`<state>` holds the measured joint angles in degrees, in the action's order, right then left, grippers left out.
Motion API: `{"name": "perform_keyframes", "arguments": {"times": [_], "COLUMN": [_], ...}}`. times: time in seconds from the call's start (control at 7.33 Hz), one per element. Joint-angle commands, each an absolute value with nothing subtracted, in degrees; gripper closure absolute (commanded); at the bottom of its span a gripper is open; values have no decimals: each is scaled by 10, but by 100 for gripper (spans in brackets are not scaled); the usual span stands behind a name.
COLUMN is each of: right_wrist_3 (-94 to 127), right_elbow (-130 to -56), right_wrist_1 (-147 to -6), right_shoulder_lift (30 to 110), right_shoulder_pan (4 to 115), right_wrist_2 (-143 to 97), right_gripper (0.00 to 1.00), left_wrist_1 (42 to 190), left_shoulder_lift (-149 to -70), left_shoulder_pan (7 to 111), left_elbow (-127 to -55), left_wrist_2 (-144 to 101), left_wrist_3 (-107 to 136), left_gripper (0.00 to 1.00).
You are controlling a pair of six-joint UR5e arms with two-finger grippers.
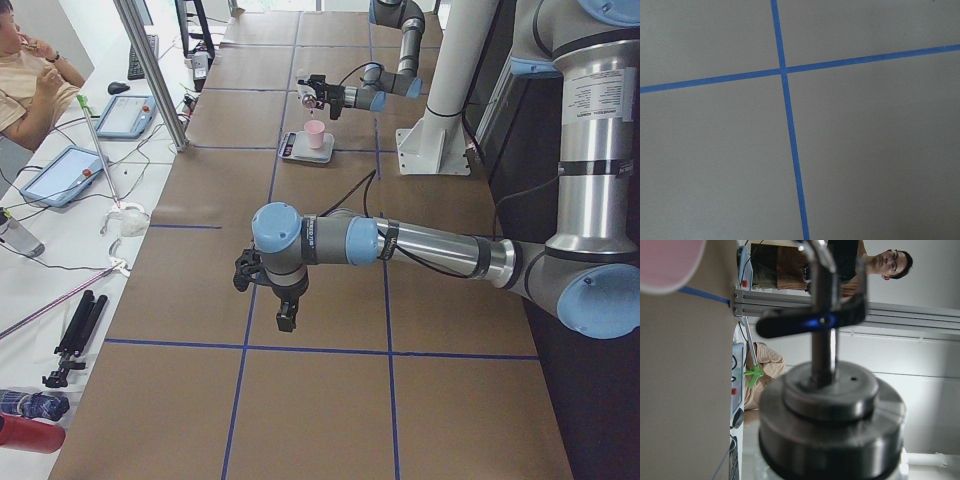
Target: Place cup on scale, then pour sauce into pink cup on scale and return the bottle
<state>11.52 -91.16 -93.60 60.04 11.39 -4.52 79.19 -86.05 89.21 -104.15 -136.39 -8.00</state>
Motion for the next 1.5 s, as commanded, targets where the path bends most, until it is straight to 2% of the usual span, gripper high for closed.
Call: {"name": "perform_keyframes", "arguments": {"times": [0.0,0.95,1.36], "right_wrist_3": [114,123,133], "right_elbow": [-911,-912,-911], "right_wrist_1": [-936,-923,-772], "right_shoulder_lift": [600,599,606], "right_shoulder_pan": [114,113,110], "right_wrist_2": [-42,-44,-92], "right_gripper": [100,100,100], "left_wrist_1": [792,792,792], "left_shoulder_lift": [-860,-860,-861], "left_shoulder_pan": [892,892,892], "left_elbow": [-1042,-1047,-1048], "left_wrist_2": [-1364,-1364,-1365], "left_wrist_3": [-80,-80,-80], "left_gripper": [0,0,0]}}
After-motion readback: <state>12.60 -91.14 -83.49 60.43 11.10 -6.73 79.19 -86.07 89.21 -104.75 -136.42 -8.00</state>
